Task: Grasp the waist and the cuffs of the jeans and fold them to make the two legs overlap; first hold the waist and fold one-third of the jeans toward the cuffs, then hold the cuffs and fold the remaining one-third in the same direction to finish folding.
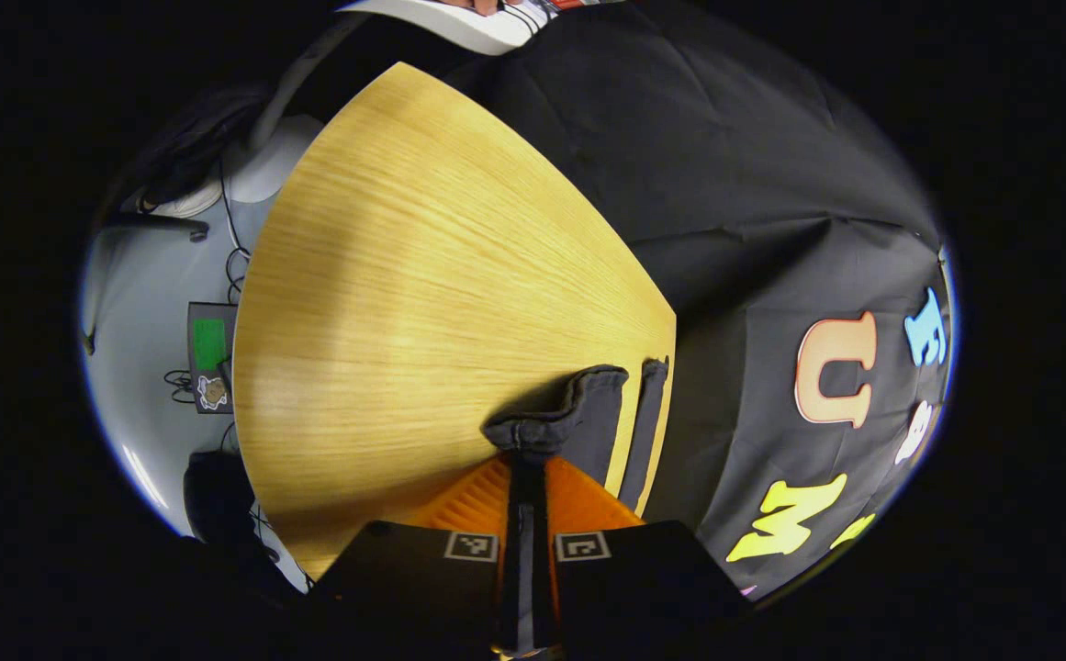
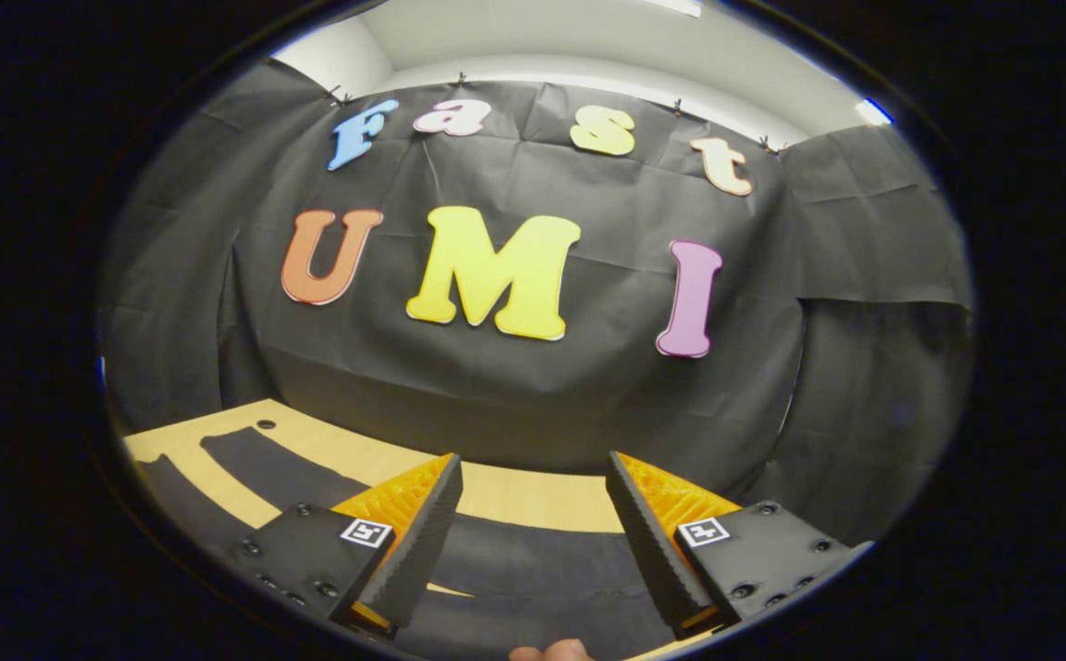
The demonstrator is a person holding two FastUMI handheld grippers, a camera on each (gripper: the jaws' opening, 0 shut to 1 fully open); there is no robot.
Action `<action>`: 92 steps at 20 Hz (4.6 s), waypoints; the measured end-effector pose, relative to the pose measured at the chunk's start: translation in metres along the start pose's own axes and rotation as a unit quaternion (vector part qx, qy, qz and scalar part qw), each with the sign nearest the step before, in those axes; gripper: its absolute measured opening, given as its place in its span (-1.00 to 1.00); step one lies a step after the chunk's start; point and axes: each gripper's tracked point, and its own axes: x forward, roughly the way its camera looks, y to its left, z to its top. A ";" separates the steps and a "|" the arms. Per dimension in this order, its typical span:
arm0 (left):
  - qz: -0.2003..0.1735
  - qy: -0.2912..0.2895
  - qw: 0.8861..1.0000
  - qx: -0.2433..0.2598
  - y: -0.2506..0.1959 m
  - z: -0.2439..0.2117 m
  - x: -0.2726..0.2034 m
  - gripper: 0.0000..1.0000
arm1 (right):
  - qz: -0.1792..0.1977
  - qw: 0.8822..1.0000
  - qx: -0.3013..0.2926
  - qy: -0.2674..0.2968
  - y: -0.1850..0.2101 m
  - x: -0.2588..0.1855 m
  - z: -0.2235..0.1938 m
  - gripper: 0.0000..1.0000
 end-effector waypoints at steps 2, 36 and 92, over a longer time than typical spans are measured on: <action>0.003 0.002 1.000 0.011 0.001 0.000 0.001 -0.91 | -0.012 1.000 0.018 0.011 -0.015 0.002 -0.004 0.93; 0.021 0.012 1.000 0.015 0.003 0.000 0.005 -0.94 | -0.141 0.713 0.578 0.371 -0.226 -0.003 -0.283 0.57; 0.041 0.049 0.991 0.122 -0.253 -0.014 0.289 -0.53 | -0.041 0.636 0.720 0.274 -0.171 0.270 -0.221 0.20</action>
